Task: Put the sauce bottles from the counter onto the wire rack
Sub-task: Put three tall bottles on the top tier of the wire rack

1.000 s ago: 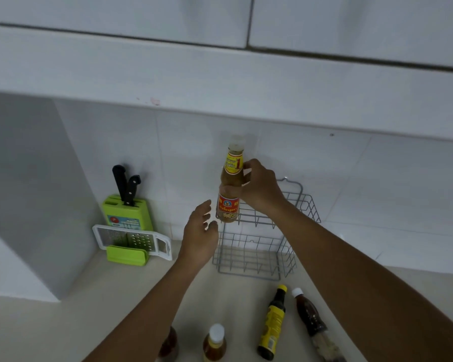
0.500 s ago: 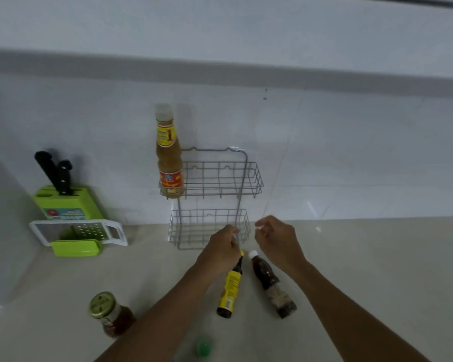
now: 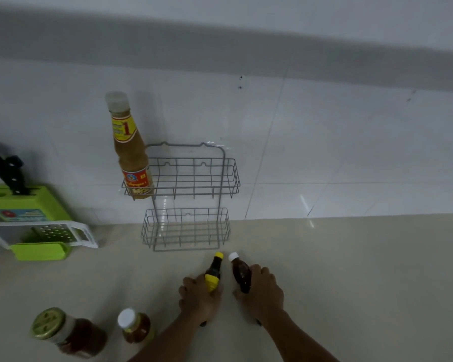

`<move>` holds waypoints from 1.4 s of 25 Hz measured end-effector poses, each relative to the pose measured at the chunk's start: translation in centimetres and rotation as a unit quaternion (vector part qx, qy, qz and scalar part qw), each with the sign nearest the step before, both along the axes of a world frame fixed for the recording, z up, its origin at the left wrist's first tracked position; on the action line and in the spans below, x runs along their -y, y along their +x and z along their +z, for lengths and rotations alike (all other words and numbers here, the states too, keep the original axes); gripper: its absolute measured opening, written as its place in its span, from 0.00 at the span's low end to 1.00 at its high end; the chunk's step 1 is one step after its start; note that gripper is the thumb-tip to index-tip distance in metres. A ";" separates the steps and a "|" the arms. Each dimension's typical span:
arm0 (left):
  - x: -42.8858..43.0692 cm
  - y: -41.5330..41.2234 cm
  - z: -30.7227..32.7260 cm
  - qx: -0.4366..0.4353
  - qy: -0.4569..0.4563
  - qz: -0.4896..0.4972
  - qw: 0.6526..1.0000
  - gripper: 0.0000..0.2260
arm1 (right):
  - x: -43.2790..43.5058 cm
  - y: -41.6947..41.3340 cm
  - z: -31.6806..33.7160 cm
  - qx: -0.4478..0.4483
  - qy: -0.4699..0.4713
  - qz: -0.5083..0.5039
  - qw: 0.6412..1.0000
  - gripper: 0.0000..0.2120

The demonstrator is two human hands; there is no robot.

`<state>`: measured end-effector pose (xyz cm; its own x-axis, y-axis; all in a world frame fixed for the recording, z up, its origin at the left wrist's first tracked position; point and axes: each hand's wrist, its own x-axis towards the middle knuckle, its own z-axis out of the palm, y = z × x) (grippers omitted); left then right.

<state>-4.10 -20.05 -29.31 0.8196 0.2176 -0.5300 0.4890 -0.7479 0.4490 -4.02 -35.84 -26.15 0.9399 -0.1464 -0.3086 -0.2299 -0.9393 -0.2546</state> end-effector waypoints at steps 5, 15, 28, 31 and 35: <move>-0.3 -0.1 -0.7 0.031 -0.056 0.016 0.998 0.23 | 0.5 0.7 -1.2 -0.024 0.023 -0.032 0.999 0.22; -3.2 -0.9 13.4 0.221 -0.374 0.101 0.895 0.17 | 0.3 0.8 4.1 0.040 0.292 -0.114 0.949 0.14; -8.8 8.1 33.1 0.462 -0.116 0.000 0.879 0.19 | -6.1 5.0 23.6 0.263 0.501 0.071 0.822 0.16; -9.1 9.2 31.6 0.449 -0.096 -0.005 0.888 0.19 | -6.8 7.3 25.0 0.298 0.477 0.078 0.823 0.20; -9.2 9.6 28.9 0.429 -0.103 -0.005 0.897 0.18 | -7.6 11.2 26.5 0.315 0.436 0.095 0.838 0.22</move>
